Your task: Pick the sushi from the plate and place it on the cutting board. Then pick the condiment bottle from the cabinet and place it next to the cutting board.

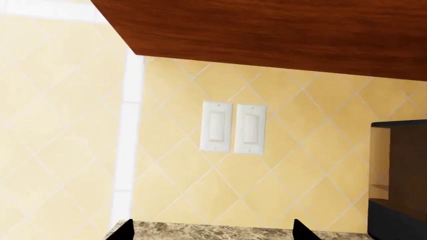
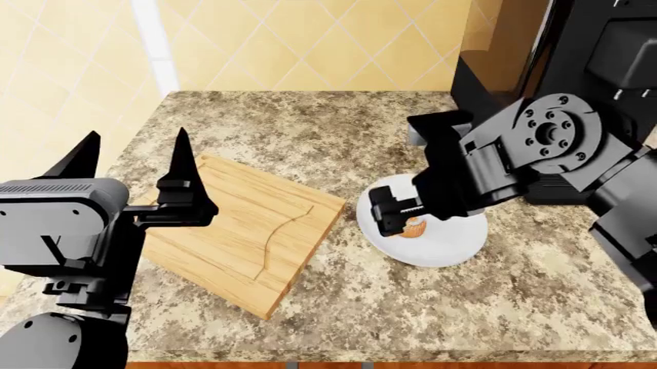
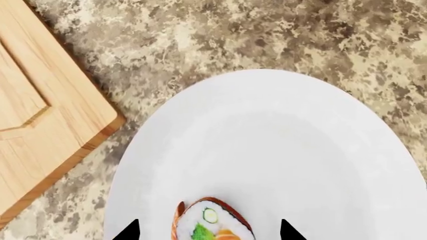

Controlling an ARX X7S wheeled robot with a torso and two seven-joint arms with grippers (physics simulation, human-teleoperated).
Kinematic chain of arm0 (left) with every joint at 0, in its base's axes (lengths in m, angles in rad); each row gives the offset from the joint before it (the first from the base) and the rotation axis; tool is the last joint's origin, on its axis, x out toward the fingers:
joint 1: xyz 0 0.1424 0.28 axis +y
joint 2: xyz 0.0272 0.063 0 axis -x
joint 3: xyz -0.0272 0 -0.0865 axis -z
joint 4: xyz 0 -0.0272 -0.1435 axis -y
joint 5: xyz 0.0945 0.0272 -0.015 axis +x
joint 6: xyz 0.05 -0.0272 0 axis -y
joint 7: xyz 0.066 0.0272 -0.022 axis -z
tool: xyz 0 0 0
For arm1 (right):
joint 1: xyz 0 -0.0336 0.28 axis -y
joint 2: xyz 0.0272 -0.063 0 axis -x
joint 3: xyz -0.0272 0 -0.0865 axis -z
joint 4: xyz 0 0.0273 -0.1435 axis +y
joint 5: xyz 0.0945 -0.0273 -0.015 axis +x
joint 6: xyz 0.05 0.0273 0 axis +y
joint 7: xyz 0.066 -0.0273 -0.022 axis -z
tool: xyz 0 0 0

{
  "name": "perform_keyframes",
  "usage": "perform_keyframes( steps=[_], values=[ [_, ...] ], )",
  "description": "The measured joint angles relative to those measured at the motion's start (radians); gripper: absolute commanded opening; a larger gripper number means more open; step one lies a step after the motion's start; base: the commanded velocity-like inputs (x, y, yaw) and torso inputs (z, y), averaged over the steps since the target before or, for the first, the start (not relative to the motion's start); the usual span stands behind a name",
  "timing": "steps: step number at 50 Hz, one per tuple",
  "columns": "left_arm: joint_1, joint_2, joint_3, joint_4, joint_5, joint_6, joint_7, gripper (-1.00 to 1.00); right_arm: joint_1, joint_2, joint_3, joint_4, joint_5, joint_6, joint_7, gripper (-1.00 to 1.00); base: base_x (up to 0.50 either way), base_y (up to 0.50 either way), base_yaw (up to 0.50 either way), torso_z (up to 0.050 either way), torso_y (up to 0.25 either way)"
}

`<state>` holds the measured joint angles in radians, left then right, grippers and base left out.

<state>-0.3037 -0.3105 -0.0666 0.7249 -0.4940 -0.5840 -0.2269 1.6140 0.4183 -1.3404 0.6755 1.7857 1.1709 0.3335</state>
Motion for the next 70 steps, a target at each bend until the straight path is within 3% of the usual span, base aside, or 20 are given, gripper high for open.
perform_keyframes(
  steps=[43, 44, 70],
  values=[
    [0.003, -0.014, 0.014, 0.003, -0.012, 0.007, -0.017, 1.00, -0.021, -0.019, -0.034, 0.025, -0.068, -0.018, -0.085, 1.00, 0.00, 0.00, 0.00, 0.000, 0.000],
    [0.003, -0.015, 0.015, 0.003, -0.013, 0.007, -0.017, 1.00, -0.021, -0.020, -0.034, 0.026, -0.069, -0.018, -0.086, -1.00, 0.00, 0.00, 0.00, 0.000, 0.000],
    [0.003, -0.023, 0.020, 0.005, -0.021, 0.011, -0.029, 1.00, -0.028, -0.021, -0.025, 0.046, -0.076, -0.024, -0.056, -1.00, 0.00, 0.00, 0.00, 0.000, 0.000]
  ],
)
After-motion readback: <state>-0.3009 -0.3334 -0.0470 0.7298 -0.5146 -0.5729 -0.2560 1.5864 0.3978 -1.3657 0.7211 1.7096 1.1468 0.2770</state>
